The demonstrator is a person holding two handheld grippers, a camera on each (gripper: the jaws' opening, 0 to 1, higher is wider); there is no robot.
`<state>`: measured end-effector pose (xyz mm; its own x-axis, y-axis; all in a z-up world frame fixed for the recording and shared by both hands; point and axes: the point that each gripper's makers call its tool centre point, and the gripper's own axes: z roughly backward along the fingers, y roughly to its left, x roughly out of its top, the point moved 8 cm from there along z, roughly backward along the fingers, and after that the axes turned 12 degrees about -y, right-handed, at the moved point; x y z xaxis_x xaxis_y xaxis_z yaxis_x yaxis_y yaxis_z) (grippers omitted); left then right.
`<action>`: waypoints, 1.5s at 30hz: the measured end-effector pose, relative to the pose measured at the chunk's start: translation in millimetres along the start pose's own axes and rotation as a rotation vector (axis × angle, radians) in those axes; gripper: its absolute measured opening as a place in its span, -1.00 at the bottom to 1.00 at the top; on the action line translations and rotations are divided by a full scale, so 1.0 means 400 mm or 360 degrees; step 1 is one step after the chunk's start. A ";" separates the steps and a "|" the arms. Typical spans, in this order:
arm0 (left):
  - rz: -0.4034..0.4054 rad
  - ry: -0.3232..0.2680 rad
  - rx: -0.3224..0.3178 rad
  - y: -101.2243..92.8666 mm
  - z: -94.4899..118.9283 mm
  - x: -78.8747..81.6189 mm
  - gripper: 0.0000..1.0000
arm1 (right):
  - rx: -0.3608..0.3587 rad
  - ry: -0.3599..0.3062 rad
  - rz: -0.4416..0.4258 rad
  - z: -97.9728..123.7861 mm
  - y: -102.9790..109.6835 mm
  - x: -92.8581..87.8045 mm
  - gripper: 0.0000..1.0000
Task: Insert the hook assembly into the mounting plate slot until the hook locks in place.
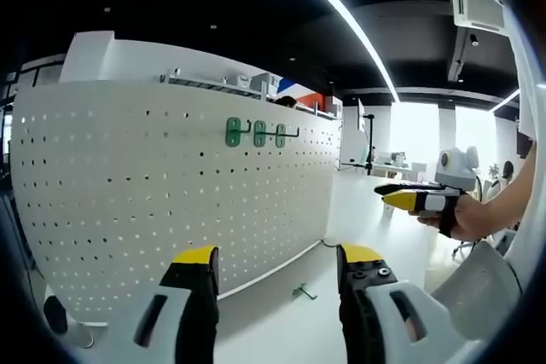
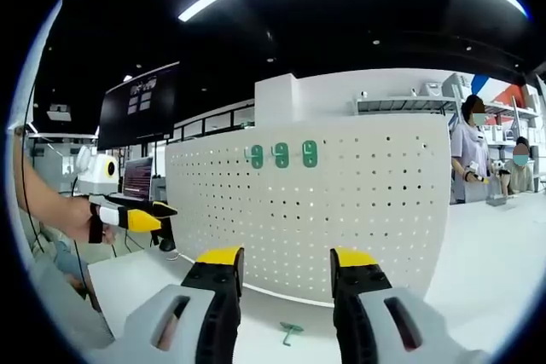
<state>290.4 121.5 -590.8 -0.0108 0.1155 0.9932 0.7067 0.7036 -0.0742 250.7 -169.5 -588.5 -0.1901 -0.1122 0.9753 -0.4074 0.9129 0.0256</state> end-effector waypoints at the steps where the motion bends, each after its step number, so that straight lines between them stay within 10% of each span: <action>1: 0.0002 0.0000 -0.0002 -0.001 -0.001 0.000 0.15 | -0.0001 -0.0003 -0.0003 -0.001 -0.001 0.001 -0.21; 45: -0.0233 0.0470 -0.0498 -0.019 -0.194 -0.112 0.28 | 0.0012 -0.0031 -0.0108 0.027 0.001 -0.011 0.10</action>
<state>340.3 56.8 -627.7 0.0439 -0.2064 0.9775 0.8929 0.4469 0.0543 241.7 -172.7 -595.1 -0.1790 -0.1813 0.9670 -0.4266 0.9000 0.0898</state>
